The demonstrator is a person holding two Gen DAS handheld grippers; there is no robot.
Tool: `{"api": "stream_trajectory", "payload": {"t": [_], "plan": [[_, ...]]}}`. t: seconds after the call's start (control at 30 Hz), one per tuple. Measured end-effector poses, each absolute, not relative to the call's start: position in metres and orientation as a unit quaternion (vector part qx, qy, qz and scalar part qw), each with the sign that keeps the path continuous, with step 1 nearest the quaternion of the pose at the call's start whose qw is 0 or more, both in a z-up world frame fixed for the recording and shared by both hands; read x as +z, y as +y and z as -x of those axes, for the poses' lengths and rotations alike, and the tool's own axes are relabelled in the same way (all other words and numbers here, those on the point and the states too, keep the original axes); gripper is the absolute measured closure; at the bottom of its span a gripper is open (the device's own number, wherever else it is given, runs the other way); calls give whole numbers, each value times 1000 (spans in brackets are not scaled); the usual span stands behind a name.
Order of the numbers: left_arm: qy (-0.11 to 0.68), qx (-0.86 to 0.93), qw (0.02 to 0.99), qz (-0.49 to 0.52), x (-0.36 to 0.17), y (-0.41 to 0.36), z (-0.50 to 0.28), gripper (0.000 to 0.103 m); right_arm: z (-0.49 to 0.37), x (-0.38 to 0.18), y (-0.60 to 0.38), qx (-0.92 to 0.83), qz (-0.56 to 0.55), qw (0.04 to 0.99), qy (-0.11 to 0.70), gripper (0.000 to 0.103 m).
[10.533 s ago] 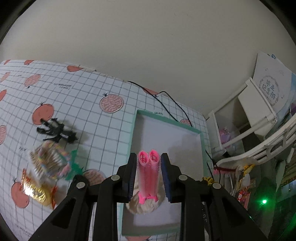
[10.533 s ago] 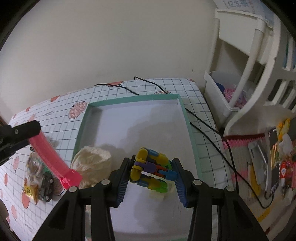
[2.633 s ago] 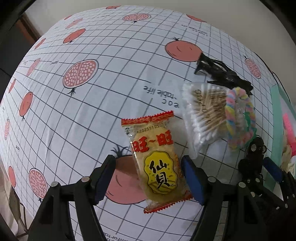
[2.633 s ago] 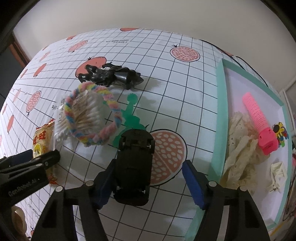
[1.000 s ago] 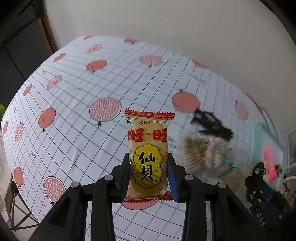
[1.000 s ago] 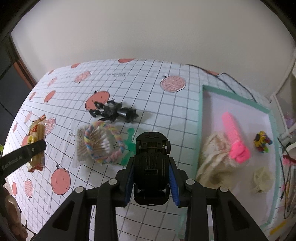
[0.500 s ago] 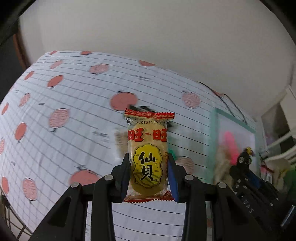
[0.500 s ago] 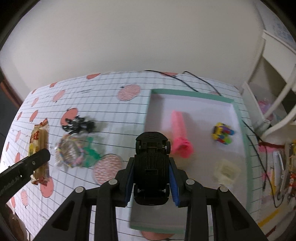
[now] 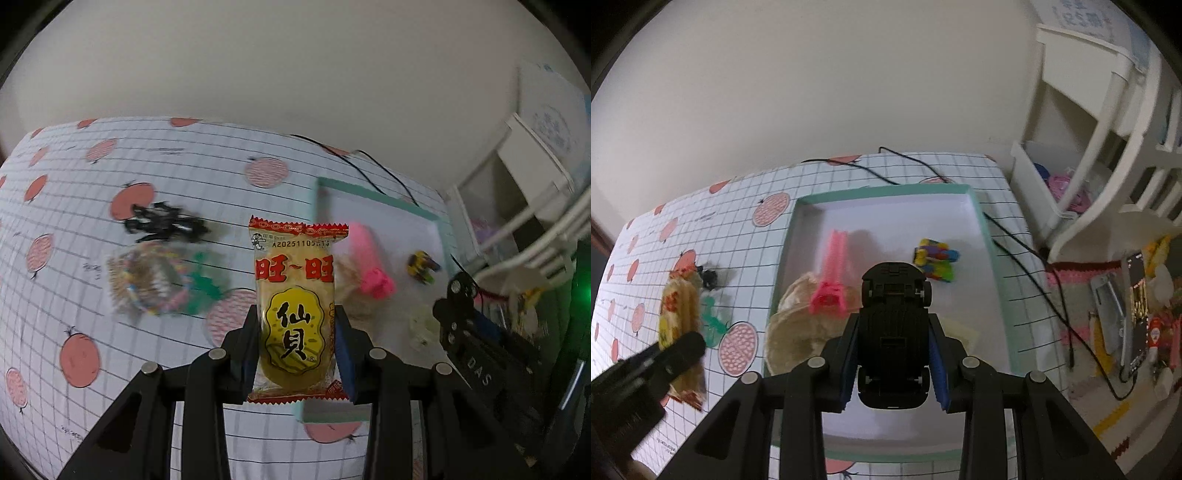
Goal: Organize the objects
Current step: 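Lift and carry the snack packet with left tool while right tool carries the car over the tray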
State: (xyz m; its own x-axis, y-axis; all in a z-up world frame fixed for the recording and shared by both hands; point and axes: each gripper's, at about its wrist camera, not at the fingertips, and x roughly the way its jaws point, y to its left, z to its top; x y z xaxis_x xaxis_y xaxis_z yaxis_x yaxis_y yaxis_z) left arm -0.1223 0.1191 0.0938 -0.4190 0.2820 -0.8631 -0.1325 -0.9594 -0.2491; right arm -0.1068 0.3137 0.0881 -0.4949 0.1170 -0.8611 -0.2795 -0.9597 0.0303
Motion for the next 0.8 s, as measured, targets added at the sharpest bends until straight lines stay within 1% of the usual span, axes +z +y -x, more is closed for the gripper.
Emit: {"api": "stream_trajectory", "payload": {"t": [0.17, 0.37, 0.63, 0.8], "plan": [[-57, 824, 152, 542, 83, 144, 119, 65, 105, 85, 323, 859, 491, 120, 82, 67], [-34, 797, 174, 577, 60, 171, 116, 65, 106, 69, 329, 846, 513, 119, 84, 67], [-11, 772, 171, 612, 36, 181, 115, 65, 110, 54, 323, 838, 530, 103, 79, 67], [-19, 764, 171, 622, 27, 182, 115, 65, 112, 46, 319, 833, 540, 93, 78, 67]]}}
